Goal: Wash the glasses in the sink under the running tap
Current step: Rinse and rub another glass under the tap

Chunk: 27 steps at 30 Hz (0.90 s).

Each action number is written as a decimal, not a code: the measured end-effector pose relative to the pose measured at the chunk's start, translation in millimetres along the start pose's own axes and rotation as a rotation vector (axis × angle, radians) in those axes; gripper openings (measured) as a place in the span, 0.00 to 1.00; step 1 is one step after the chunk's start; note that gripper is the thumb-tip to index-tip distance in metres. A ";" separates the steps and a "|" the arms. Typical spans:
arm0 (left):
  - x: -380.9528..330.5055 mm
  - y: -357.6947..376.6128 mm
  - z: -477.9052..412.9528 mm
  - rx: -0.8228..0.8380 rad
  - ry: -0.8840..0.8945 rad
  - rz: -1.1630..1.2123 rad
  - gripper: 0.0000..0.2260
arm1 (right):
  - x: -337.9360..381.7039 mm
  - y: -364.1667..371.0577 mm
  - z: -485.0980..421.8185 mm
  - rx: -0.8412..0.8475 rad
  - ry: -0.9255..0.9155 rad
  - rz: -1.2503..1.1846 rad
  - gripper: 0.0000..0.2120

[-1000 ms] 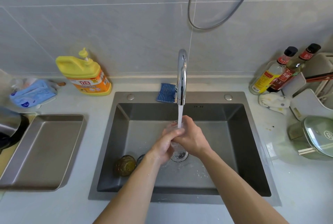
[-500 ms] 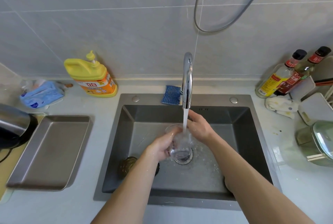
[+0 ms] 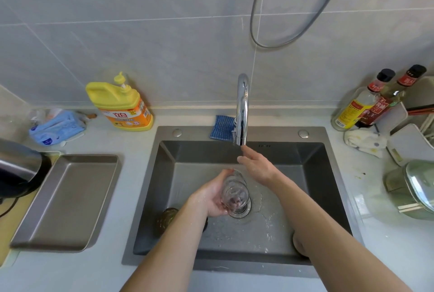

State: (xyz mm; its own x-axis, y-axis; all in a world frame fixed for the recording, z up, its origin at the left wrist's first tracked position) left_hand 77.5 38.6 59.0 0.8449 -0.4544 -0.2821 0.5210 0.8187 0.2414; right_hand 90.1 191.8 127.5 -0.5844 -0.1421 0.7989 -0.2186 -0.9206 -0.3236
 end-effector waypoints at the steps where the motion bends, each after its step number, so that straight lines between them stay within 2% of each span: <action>1: 0.5 1.3 -0.9 -0.006 -0.007 0.018 0.38 | -6.8 2.1 3.2 0.017 0.050 0.043 0.30; 3: 0.3 7.1 0.3 -0.025 -0.012 0.060 0.39 | -22.4 7.8 11.9 0.063 0.156 0.092 0.34; 7: -4.4 23.5 3.3 -0.025 0.038 0.005 0.36 | -45.9 8.1 34.9 0.061 0.290 0.013 0.29; 10: -8.5 35.5 7.4 0.028 0.091 -0.081 0.31 | -56.7 -1.3 46.9 -0.006 0.298 -0.096 0.26; 15: -19.6 38.9 19.9 0.144 0.232 -0.168 0.18 | -54.1 -4.1 55.1 -0.088 0.238 -0.197 0.13; 17: -28.4 37.1 27.7 0.180 0.329 -0.191 0.20 | -48.8 1.6 59.4 -0.131 0.200 -0.264 0.11; 19: -35.4 31.1 35.1 0.208 0.395 -0.160 0.27 | -40.7 7.5 66.1 -0.186 0.159 -0.344 0.11; 21: -41.0 22.7 40.3 0.244 0.449 -0.171 0.27 | -33.9 13.6 74.0 -0.254 0.115 -0.411 0.13; 24: -45.4 13.5 46.4 0.321 0.506 -0.285 0.28 | -35.2 22.0 85.7 -0.345 0.093 -0.523 0.18; 27: -44.8 15.8 54.3 0.373 0.572 -0.426 0.30 | -37.2 30.8 104.7 -0.391 0.094 -0.618 0.13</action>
State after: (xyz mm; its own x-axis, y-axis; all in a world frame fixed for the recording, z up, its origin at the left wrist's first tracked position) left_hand 54.4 52.8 125.9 0.4239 -0.3687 -0.8272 0.8762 0.3983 0.2715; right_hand 186.9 130.6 140.9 -0.3256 0.4084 0.8528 -0.7819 -0.6234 0.0000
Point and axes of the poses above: each hand's wrist, its own z-axis away from the middle knuckle, its own y-axis out of the palm, x = y × z, the point moved 9 cm from there along -z, towards the middle knuckle
